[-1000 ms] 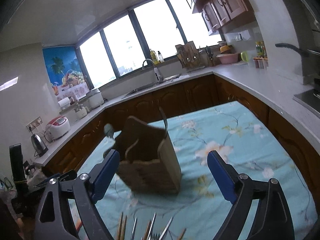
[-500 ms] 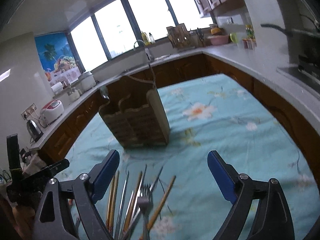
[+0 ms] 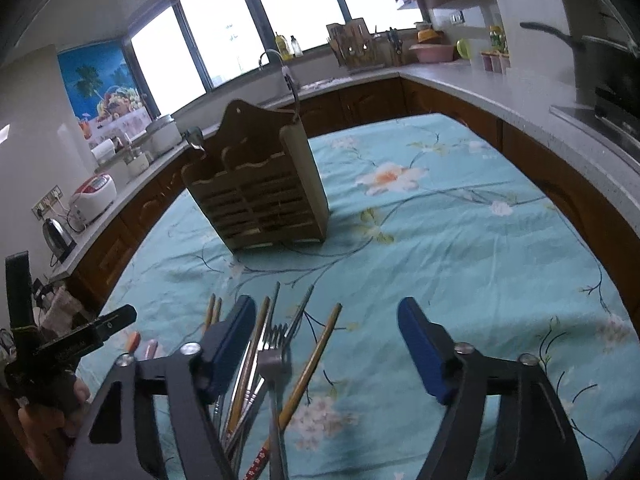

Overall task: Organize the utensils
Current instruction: 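Move both tools back over the remaining utensils, then grasp a wooden chopstick with the left tool while the right tool grasps a fork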

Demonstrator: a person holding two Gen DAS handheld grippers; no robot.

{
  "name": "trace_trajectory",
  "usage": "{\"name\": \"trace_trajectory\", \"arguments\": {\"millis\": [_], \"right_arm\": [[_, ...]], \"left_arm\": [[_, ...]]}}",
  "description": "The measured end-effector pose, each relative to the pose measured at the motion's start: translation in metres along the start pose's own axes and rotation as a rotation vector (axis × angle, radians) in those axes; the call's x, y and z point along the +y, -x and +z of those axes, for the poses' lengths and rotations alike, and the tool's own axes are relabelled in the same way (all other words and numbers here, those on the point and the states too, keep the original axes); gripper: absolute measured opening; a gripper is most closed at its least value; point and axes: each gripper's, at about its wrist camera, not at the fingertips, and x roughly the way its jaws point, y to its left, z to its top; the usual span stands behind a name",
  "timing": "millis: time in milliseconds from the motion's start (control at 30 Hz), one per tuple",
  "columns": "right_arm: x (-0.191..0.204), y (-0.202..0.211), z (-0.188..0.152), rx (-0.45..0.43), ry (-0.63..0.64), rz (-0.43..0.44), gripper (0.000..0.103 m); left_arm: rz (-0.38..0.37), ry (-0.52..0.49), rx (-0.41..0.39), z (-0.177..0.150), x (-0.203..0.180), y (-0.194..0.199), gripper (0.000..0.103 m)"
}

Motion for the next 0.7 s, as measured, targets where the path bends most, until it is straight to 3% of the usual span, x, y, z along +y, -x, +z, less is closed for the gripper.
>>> {"name": "trace_trajectory", "arguments": {"millis": [367,700], "right_arm": [[0.000,-0.029,-0.007,0.101,-0.011,0.030,0.048],[0.028,-0.054,-0.017,0.212,0.063,0.132,0.043]], "left_arm": [[0.005,-0.039,0.078,0.010,-0.010,-0.039,0.067],[-0.025,-0.057,0.143,0.024,-0.020,-0.075,0.057]]}}
